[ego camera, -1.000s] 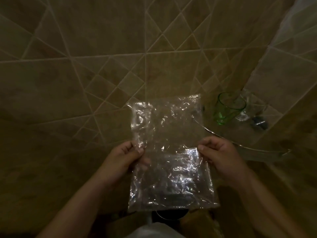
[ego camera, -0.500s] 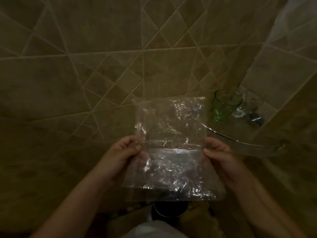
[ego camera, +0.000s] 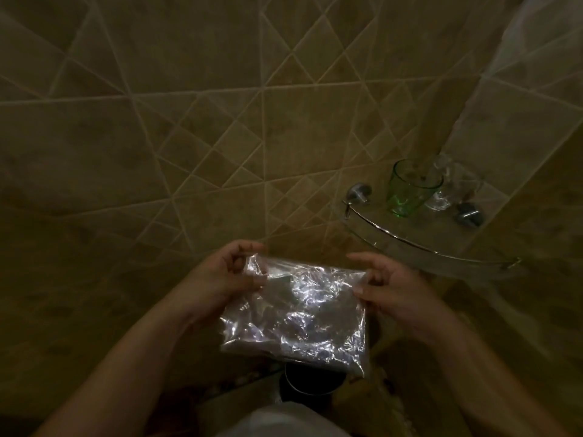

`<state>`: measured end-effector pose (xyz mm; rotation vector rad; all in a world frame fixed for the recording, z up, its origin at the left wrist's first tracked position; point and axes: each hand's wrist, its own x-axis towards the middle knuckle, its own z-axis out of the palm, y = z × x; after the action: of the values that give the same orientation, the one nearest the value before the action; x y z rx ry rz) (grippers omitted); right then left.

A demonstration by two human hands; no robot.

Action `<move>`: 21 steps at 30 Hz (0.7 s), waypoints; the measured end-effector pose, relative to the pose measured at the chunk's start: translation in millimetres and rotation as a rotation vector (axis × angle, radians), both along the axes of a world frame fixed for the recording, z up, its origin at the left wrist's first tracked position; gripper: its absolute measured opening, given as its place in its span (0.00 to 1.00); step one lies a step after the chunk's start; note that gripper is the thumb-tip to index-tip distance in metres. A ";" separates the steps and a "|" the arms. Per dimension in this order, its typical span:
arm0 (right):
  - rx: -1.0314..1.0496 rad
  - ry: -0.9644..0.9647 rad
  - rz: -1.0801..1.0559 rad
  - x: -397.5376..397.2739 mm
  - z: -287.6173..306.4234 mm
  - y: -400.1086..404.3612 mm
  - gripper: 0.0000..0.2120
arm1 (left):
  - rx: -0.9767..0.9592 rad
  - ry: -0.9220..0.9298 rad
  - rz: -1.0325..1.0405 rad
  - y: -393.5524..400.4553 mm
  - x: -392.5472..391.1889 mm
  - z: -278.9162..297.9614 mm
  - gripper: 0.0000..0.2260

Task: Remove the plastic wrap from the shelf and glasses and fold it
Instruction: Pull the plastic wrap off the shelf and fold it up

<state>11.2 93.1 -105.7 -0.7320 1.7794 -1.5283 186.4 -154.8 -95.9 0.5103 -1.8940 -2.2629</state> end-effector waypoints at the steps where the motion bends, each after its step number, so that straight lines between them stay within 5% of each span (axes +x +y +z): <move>1: 0.047 0.045 0.010 0.2 -1.6 0.3 0.18 | -0.037 -0.009 0.011 -1.4 -0.8 -0.8 0.24; 9: 0.024 -0.009 -0.367 4.9 -27.5 1.2 0.10 | -0.087 -0.143 0.495 24.2 -8.5 -27.0 0.28; 14: 0.017 -0.043 -0.473 29.7 -49.6 0.6 0.10 | 0.218 -0.306 0.265 93.4 -5.9 -55.2 0.50; 18: -0.063 -0.308 -0.499 53.2 -61.6 -0.7 0.06 | 0.686 -0.418 0.140 107.2 -15.7 -81.7 0.25; 21: -0.018 -0.415 -0.541 60.6 -67.9 2.5 0.06 | 0.672 -0.412 0.137 103.7 -16.3 -94.4 0.14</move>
<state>71.8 95.5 -173.6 0.0872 1.7115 -1.8723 170.1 -51.1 -190.4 1.2248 -1.1067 -2.8229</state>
